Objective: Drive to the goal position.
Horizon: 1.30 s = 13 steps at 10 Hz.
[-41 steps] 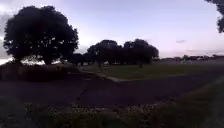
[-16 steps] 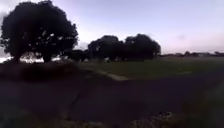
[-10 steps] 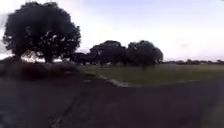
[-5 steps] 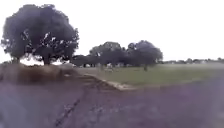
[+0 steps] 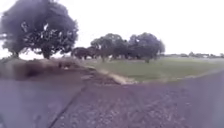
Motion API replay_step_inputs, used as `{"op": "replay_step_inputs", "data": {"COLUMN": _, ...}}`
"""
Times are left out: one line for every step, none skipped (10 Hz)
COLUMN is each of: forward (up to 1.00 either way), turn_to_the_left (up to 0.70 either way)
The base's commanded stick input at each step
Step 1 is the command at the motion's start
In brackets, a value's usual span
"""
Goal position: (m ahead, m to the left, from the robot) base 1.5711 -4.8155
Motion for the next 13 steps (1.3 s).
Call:
{"op": "replay_step_inputs", "data": {"forward": 0.45, "turn_to_the_left": 0.0}}
{"op": "replay_step_inputs", "data": {"forward": 0.45, "turn_to_the_left": 0.0}}
{"op": "replay_step_inputs", "data": {"forward": 0.45, "turn_to_the_left": 0.0}}
{"op": "replay_step_inputs", "data": {"forward": 0.45, "turn_to_the_left": 0.0}}
{"op": "replay_step_inputs", "data": {"forward": 0.0, "turn_to_the_left": 0.0}}
{"op": "replay_step_inputs", "data": {"forward": 0.0, "turn_to_the_left": 0.0}}
{"op": "replay_step_inputs", "data": {"forward": 0.0, "turn_to_the_left": 0.0}}
{"op": "replay_step_inputs", "data": {"forward": 0.0, "turn_to_the_left": 0.0}}
{"op": "replay_step_inputs", "data": {"forward": 0.0, "turn_to_the_left": -0.06}}
{"op": "replay_step_inputs", "data": {"forward": 0.0, "turn_to_the_left": -0.23}}
{"op": "replay_step_inputs", "data": {"forward": 0.0, "turn_to_the_left": -0.45}}
{"op": "replay_step_inputs", "data": {"forward": 0.0, "turn_to_the_left": -0.45}}
{"op": "replay_step_inputs", "data": {"forward": 0.0, "turn_to_the_left": -0.45}}
